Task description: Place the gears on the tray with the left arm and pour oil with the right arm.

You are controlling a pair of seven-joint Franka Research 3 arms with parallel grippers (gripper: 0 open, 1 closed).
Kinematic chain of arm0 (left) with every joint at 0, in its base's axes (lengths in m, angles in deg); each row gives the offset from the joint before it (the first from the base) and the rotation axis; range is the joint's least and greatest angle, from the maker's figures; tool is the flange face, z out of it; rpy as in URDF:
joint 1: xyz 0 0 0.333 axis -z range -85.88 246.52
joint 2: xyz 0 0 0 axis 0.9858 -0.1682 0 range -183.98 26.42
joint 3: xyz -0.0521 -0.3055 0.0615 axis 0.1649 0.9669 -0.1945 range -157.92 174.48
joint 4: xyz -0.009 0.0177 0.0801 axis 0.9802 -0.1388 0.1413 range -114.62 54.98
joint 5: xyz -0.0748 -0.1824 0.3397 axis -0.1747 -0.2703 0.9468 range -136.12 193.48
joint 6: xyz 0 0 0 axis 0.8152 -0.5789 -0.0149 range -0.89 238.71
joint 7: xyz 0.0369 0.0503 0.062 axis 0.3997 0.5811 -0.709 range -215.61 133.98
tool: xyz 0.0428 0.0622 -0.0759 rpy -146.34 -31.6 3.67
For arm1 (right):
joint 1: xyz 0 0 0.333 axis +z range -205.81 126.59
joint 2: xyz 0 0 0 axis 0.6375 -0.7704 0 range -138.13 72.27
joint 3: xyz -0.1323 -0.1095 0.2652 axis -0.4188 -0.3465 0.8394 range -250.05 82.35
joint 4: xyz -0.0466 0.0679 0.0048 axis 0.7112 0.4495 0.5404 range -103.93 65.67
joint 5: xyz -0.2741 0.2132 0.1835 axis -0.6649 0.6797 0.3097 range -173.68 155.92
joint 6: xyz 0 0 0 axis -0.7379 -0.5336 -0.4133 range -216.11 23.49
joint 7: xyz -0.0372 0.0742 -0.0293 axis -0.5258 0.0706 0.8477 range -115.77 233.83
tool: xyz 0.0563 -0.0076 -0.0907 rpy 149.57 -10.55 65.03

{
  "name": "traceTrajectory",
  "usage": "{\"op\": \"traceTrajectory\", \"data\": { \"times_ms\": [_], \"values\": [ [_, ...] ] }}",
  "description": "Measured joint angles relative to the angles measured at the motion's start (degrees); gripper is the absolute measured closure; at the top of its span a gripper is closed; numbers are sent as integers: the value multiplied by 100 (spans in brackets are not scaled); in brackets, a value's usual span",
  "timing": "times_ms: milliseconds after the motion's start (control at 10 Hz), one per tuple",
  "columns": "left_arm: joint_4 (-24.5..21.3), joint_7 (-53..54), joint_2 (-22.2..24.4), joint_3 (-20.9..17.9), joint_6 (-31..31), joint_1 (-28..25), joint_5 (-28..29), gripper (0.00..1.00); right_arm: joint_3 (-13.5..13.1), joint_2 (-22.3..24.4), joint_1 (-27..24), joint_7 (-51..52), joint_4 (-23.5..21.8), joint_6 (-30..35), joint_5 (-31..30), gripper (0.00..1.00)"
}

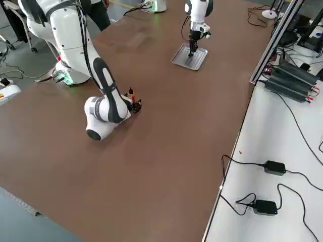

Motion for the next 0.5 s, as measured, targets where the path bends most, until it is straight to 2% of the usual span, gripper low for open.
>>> {"op": "traceTrajectory", "data": {
  "times_ms": [200,400,500],
  "values": [
    [98,-1,31,-25,-47,-62,9,66,-1,-3,34,2,5,-98,43,10],
    [189,2,231,-29,-586,-211,17,37,-10,-6,32,89,11,-111,48,10],
    [166,29,486,-23,-972,-368,28,29,-14,-8,29,102,16,-113,48,11]
  ]
}}
